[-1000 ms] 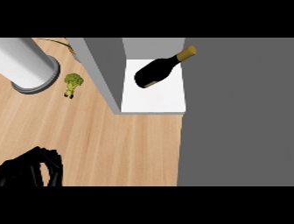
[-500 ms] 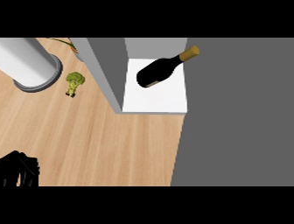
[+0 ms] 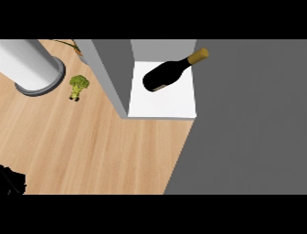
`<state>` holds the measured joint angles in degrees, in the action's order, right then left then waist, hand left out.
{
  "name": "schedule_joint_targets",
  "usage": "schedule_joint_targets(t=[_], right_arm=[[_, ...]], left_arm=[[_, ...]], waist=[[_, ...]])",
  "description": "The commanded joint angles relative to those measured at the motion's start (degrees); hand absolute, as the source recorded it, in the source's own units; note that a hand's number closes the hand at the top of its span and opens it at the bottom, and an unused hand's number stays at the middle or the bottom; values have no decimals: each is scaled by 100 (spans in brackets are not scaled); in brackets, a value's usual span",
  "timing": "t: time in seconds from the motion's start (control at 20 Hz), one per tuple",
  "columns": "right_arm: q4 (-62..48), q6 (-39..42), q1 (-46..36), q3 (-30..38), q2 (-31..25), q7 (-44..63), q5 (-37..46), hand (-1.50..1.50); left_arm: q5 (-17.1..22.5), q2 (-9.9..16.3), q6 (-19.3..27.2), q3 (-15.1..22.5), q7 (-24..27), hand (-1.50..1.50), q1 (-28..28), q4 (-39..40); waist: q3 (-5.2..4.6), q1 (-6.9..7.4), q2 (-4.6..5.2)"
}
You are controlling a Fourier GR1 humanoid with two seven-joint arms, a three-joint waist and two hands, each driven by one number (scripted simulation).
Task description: Pick up the wine, place it into the cabinet and close the cabinet
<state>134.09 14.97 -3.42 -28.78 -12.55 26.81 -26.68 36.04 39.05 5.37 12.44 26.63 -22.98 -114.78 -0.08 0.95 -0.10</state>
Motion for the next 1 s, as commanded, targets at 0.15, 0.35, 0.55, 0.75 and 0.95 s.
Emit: schedule_joint_targets(t=[0.15,0.35,0.55,0.75,0.95], right_arm=[[-417,-1203,-1941,-392,1219,1115,349,150],[-1249,-1672,-2774,-274,1241,887,292,150],[-2351,-2374,-3910,-215,1249,340,5,150],[-2786,-2682,-4203,-300,1252,104,-215,150],[-3420,-2543,-4438,41,1253,-208,-579,150]], left_arm=[[118,-110,-290,-424,-140,150,0,182],[-24,-165,-511,-524,-95,150,-341,-42],[-65,-247,-694,-481,-111,150,-64,313],[-192,-457,-557,-594,-293,150,-90,93],[-142,-473,-935,-743,-321,150,-119,247]], waist=[[1,-28,3],[4,-4,2],[-1,40,17],[4,10,10],[5,7,12]])
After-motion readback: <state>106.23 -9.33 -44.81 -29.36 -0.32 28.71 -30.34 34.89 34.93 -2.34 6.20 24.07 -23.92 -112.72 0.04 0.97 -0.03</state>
